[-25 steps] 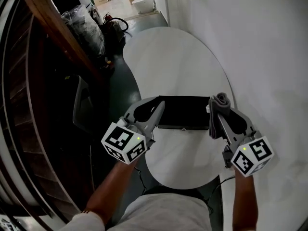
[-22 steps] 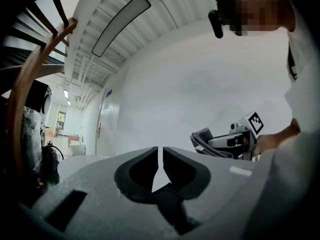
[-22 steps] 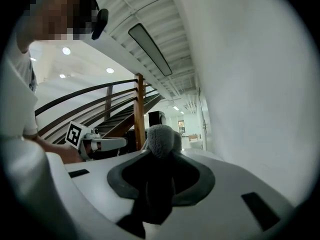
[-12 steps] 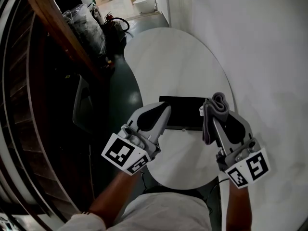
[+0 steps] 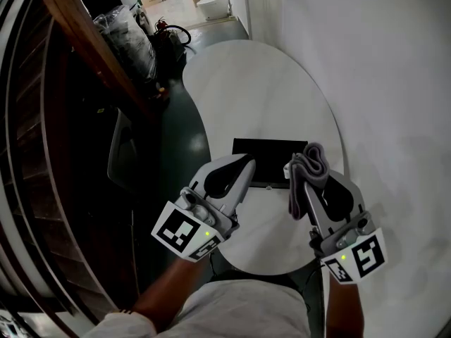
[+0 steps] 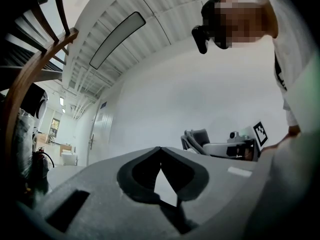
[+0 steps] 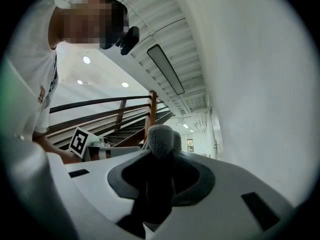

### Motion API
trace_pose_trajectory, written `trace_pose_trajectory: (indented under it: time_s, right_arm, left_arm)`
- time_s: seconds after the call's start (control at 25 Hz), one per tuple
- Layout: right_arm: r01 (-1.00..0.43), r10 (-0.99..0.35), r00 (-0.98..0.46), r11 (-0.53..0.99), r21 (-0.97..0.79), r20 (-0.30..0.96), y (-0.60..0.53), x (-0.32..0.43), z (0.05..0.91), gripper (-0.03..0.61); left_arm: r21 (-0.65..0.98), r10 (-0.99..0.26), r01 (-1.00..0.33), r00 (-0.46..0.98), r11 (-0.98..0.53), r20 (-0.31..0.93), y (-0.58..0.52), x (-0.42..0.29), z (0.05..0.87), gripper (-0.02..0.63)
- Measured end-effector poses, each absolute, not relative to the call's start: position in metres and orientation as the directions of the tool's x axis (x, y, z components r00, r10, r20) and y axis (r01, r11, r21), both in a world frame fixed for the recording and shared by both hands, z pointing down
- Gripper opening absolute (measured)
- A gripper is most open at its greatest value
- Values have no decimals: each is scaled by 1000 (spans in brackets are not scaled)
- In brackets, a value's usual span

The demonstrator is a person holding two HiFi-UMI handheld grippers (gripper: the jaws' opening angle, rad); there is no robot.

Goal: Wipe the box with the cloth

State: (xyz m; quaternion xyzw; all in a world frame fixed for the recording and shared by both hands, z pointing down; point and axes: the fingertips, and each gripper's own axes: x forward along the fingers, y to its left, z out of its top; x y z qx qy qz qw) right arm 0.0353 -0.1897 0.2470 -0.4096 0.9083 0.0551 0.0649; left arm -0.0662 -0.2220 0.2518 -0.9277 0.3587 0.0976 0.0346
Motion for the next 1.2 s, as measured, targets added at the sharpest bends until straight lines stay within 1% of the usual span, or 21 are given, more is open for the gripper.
trace_pose_trajectory:
  time_s: [0.36,1.2]
  right_arm:
    - [-768,-750,-635,639,47,-187,-176,37,251,100]
    - [-776,-761,-625,630,34,-173,-178,39,262,100]
  left_arm:
    - [-6,-647,-664,730,-747,-222,-213,-60,250,15]
    - [6,-649,-665,727,-747,-223,-215,-59,255,15]
